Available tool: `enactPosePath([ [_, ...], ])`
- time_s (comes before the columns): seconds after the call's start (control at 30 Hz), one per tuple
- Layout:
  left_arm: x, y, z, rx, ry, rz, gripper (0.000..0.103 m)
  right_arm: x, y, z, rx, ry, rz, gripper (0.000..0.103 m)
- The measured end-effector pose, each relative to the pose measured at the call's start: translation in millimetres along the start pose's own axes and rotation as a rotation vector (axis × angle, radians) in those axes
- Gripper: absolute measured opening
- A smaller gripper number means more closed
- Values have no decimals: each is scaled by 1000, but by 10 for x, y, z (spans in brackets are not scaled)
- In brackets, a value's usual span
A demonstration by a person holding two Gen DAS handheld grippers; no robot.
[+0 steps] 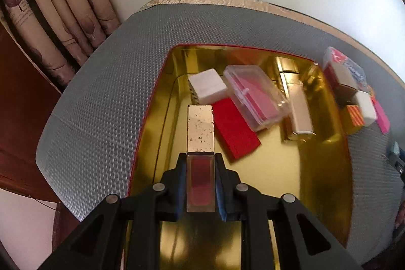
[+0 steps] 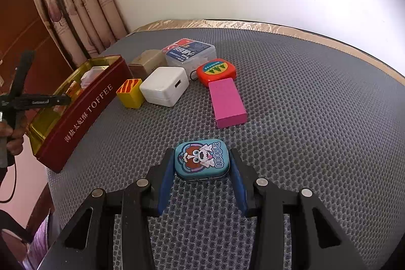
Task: Organize rigid objects
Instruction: 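Place the lipstick tube in the tin with the left tool while the right tool grasps the teal cartoon tin, then lower the teal cartoon tin into the gold tin and open the right tool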
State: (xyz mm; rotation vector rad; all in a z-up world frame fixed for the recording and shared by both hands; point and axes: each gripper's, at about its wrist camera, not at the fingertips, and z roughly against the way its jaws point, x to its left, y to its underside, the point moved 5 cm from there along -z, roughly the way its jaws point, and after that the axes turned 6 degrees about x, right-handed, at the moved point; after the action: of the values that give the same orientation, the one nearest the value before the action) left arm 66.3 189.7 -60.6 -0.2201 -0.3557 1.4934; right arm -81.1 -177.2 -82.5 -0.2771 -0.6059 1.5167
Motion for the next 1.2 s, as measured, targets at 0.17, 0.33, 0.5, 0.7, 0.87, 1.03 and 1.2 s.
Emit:
enactPosePath([
  [0.17, 23, -115, -96, 7, -28, 5, 21, -6, 1, -15, 6, -5, -8, 39],
  [0.33, 30, -171, -22, -24, -101, -14, 30, -9, 8, -29, 17, -10, -11, 39],
  [0.5, -31, 8, 383, -117, -54, 62, 31, -4, 0, -31, 15, -14, -11, 39],
  [0.7, -233, 588, 1091, -272, 109, 156, 45, 33, 21, 27, 7, -7, -2, 39],
  [0.87, -363, 1049, 1363, -315, 121, 161, 45, 144, 81, 206, -7, -19, -4, 39],
  [1.03, -343, 1292, 1459, -344, 89, 174, 45, 514, -81, 513, -53, -69, 43, 39],
  [1.2, -143, 1308, 1409, -329, 115, 244, 45, 1298, -470, 585, -67, -157, 174, 39],
])
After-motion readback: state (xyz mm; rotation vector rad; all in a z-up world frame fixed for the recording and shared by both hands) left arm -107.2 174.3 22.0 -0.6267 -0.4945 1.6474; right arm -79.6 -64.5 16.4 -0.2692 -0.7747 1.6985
